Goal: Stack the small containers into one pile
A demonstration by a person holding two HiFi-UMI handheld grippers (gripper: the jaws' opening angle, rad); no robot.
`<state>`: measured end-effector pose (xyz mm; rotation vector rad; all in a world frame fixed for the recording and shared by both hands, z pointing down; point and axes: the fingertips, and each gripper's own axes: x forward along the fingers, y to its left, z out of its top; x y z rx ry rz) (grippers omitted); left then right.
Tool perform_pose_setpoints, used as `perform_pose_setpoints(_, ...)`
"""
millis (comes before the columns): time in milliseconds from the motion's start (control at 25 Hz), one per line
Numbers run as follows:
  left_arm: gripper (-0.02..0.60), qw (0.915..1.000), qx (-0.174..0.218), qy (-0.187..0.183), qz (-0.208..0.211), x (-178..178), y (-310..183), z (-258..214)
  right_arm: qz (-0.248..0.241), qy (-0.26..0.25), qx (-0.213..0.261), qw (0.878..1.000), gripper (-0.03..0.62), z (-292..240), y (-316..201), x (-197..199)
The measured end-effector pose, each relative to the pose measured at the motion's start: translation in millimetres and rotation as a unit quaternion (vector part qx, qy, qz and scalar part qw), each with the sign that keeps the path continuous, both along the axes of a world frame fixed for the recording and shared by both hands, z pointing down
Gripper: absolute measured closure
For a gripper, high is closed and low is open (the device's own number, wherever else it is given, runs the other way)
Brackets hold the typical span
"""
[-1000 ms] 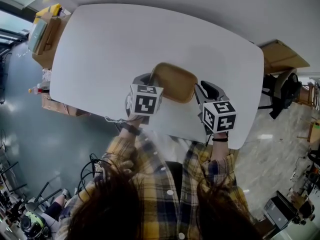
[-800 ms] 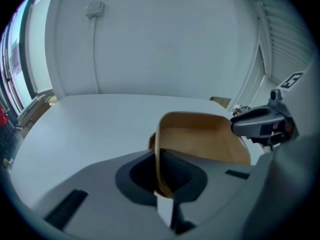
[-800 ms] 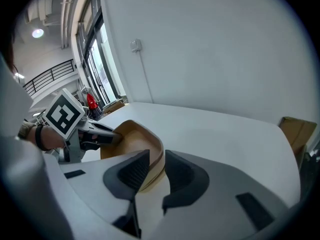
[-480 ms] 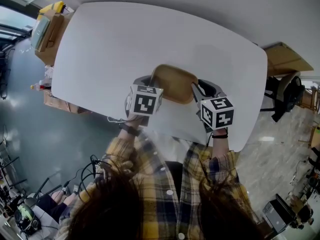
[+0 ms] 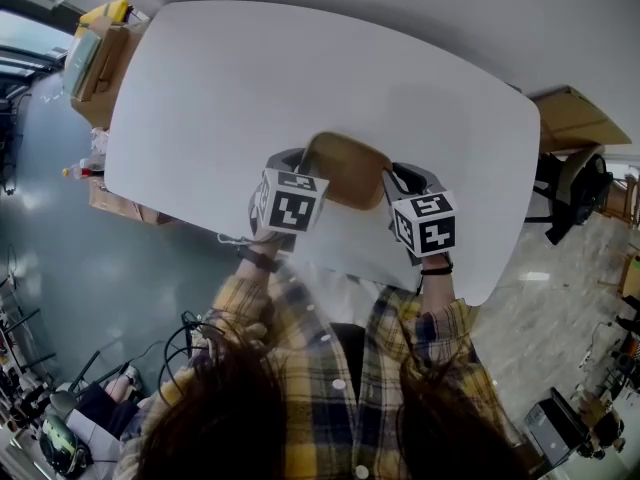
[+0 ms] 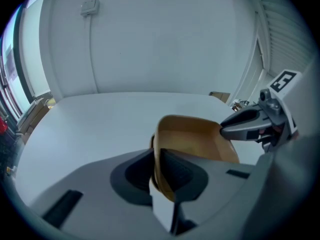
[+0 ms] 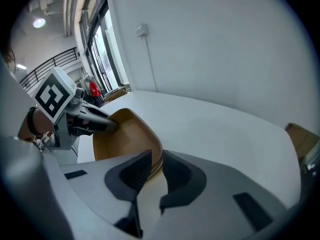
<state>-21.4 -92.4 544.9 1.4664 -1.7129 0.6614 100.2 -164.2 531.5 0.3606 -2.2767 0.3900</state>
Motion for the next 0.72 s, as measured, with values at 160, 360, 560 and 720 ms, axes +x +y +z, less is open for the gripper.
perform_pose_setpoints(160, 0.561, 0.9999, -0.005, -0.010, 0.007, -3, 0, 4, 0.007, 0.004, -0.008, 1.000, 0.519, 7, 3, -2)
perform_pose_setpoints(360, 0.561, 0.9998, -0.008, -0.011, 0.011, -4, 0, 12, 0.011, 0.006, -0.005, 1.000, 0.523, 9, 0, -5)
perform_pose_setpoints(560, 0.561, 0.9997, -0.010, 0.012, 0.017, -7, 0, 13, 0.014, 0.012, -0.004, 1.000, 0.526, 11, -1, -9)
perform_pose_setpoints(720, 0.511, 0.9992, -0.008, 0.022, 0.033, -5, -2, 9, 0.012, 0.017, -0.001, 1.000, 0.526, 10, -1, -9)
